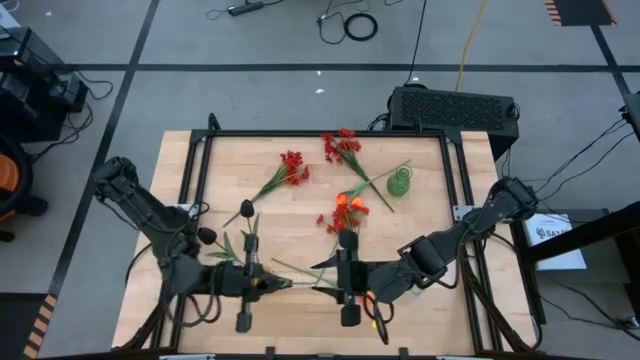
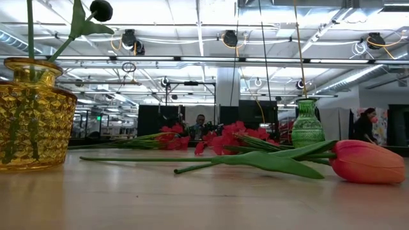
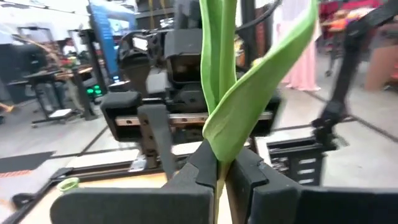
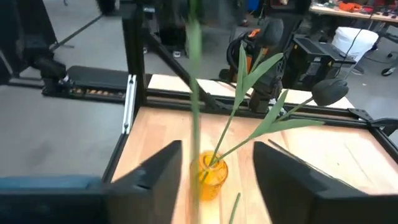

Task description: Sort flowers into vase by color

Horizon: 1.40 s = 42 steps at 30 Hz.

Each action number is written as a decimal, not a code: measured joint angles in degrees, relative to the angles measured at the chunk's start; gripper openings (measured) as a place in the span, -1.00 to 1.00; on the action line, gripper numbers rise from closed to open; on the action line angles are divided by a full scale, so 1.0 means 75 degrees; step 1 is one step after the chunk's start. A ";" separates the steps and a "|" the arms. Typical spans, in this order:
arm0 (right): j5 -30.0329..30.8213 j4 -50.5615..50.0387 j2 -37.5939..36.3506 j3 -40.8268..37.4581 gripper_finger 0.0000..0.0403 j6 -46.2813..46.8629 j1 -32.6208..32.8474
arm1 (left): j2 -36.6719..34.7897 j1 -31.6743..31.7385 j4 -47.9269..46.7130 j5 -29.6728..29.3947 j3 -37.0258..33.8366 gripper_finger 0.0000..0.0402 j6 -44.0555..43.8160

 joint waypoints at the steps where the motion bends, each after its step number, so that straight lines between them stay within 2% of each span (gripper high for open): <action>1: 0.0003 -0.0198 -0.0092 0.0000 0.02 0.0003 0.0051 | -0.0078 -0.0126 -0.0102 -0.0003 0.0000 -0.93 -0.0043; 4: 0.0010 -0.0952 -0.0419 0.0000 0.17 0.0275 0.0212 | -0.0257 -0.0534 -0.0440 -0.0029 0.0000 -0.93 -0.0371; 6: 0.0020 -0.1448 -0.0594 0.0000 0.23 0.0533 0.0314 | -0.0327 -0.0893 -0.0534 -0.0312 0.0000 -0.93 -0.0413; 12: 0.0290 -0.2110 -0.0779 0.0000 0.26 0.0794 0.0582 | -0.0312 -0.2036 -0.1058 -0.2711 0.0000 -0.92 -0.0641; 15: 0.0425 -0.2116 -0.0773 0.0000 0.26 0.0722 0.0632 | -0.0250 -0.2442 -0.1573 -0.3452 0.0000 -0.92 -0.1091; 18: 0.0452 -0.2112 -0.0772 0.0000 0.26 0.0725 0.0604 | -0.0206 -0.2661 -0.1930 -0.3831 0.0000 -0.92 -0.1209; 28: 0.0463 -0.2111 -0.0769 0.0000 0.26 0.0725 0.0607 | -0.0041 -0.2686 -0.3564 -0.4016 -0.0003 -0.92 -0.2348; 35: 0.0458 -0.2124 -0.0767 0.0000 0.26 0.0725 0.0604 | -0.0045 -0.2740 -0.3706 -0.4057 -0.0003 -0.92 -0.2477; 42: 0.0449 -0.2130 -0.0764 0.0000 0.26 0.0792 0.0606 | -0.0047 -0.2788 -0.4723 -0.4057 -0.0003 -0.92 -0.3595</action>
